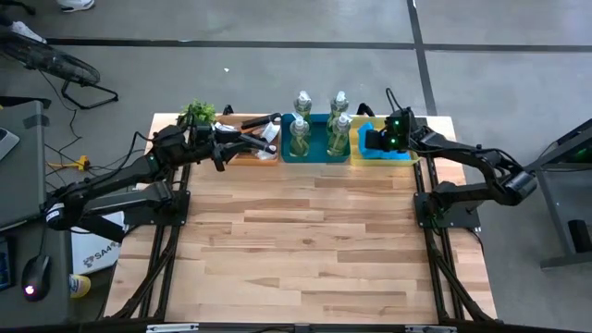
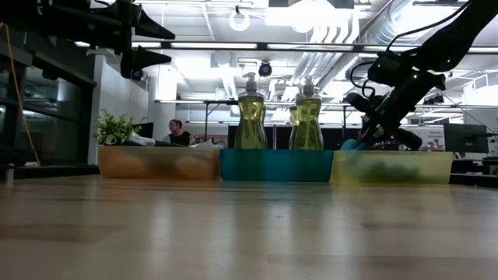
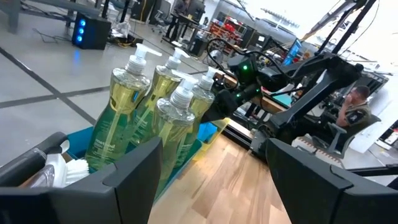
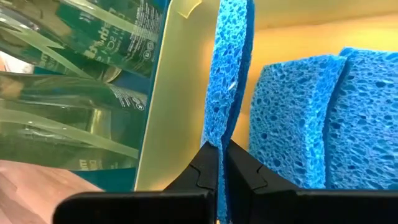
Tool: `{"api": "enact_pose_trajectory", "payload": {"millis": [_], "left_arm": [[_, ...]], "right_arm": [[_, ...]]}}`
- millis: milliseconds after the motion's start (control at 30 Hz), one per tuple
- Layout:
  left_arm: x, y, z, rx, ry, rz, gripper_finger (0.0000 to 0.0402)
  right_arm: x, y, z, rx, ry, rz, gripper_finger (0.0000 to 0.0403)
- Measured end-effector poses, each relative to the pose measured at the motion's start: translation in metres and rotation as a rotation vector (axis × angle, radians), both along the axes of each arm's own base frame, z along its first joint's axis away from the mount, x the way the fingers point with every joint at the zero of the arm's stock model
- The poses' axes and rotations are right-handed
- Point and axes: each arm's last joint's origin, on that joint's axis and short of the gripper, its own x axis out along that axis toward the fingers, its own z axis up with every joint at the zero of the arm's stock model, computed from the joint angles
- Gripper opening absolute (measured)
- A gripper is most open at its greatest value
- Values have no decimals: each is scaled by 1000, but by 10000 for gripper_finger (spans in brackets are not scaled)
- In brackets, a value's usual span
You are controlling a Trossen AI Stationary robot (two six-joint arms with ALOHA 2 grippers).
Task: Pick & Place Kitchen Sink Supplies
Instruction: Put the blue sponge into the yellow bin
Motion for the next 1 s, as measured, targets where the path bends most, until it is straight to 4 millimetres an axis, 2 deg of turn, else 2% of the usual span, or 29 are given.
{"api": "enact_pose_trajectory", "payload": {"millis": [667, 1000], "left_arm": [[0, 0, 0, -7, -2, 3, 280], [0, 0, 0, -21, -8, 3, 280]], "right_arm": [[0, 0, 0, -27, 19, 39, 5], [0, 0, 0, -28, 21, 38, 63]]}}
